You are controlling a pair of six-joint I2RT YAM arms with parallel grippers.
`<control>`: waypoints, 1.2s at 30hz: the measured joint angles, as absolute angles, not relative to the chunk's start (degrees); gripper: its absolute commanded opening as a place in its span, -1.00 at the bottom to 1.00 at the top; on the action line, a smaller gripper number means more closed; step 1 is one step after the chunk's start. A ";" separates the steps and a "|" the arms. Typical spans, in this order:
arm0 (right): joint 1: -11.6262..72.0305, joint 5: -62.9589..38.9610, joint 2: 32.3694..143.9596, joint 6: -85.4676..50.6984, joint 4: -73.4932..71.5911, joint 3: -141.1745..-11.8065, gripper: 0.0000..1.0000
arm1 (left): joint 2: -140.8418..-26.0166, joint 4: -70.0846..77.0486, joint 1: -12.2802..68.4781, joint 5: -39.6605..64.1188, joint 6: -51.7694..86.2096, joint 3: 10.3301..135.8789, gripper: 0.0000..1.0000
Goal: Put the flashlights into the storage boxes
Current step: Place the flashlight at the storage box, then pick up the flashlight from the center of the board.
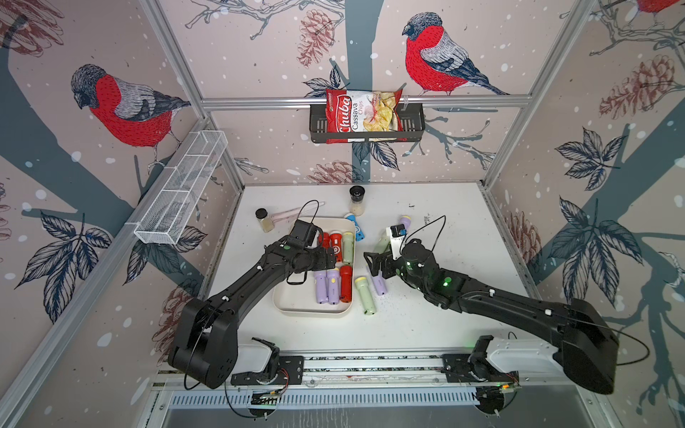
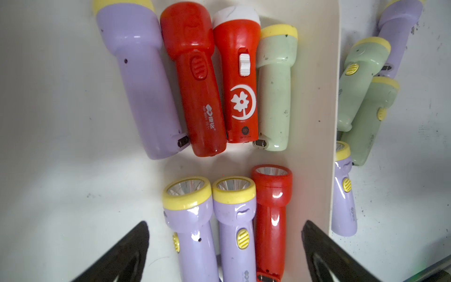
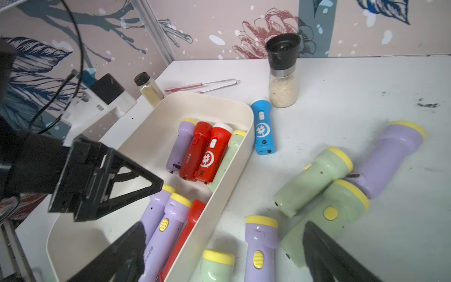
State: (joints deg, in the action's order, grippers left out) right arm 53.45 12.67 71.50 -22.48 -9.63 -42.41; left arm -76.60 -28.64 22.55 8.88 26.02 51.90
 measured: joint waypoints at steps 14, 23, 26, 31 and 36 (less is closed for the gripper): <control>32.91 6.74 84.53 -28.64 2.35 -57.36 0.99 | -69.93 -15.55 22.61 5.87 21.76 50.43 0.87; 26.20 -0.08 102.37 -30.37 12.53 -70.17 0.99 | -73.17 -14.02 22.55 4.01 20.97 53.21 0.84; 25.65 -0.62 106.24 -30.57 14.55 -72.38 0.93 | -74.00 -14.06 22.55 3.53 20.97 53.28 0.83; 25.08 -0.51 109.78 -31.40 17.06 -74.81 0.77 | -75.46 -14.26 22.55 2.79 20.97 54.24 0.84; 24.49 0.05 111.83 -31.38 19.11 -76.12 0.24 | -76.51 -14.24 22.55 1.98 20.97 54.37 0.83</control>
